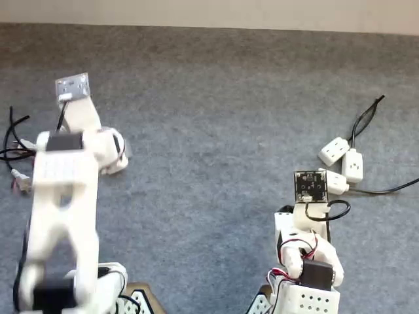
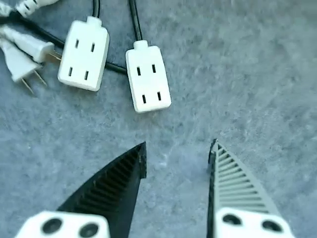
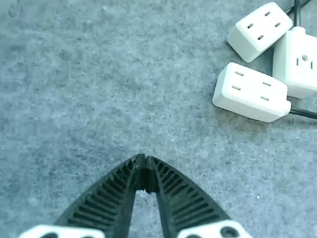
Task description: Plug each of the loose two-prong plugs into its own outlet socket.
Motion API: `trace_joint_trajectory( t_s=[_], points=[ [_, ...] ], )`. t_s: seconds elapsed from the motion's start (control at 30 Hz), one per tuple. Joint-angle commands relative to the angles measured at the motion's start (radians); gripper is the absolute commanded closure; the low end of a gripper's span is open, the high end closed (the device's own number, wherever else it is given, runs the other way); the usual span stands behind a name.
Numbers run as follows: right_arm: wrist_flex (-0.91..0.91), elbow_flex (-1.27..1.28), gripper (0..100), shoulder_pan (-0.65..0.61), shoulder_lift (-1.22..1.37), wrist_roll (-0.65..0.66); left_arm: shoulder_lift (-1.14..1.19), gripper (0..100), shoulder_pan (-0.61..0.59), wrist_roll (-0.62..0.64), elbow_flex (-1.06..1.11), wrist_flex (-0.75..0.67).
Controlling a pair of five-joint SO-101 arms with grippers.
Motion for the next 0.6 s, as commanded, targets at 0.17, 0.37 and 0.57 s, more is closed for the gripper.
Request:
trace_joint_trajectory(
  t_s=[0.17,0.37,0.57],
  points=[
    [0.004,0.147,98.6,0.012,-0.01,-0.002,0.351,78,0.01,0.241,-0.266,0.021],
    [0.004,0.147,98.6,0.012,-0.01,-0.002,0.424,78,-0.015,0.238,-0.292,0.021],
    [0.004,0.147,98.6,0.012,-0.01,-0.002,0.53,72,-0.085,0.21,-0.329,0.021]
  ],
)
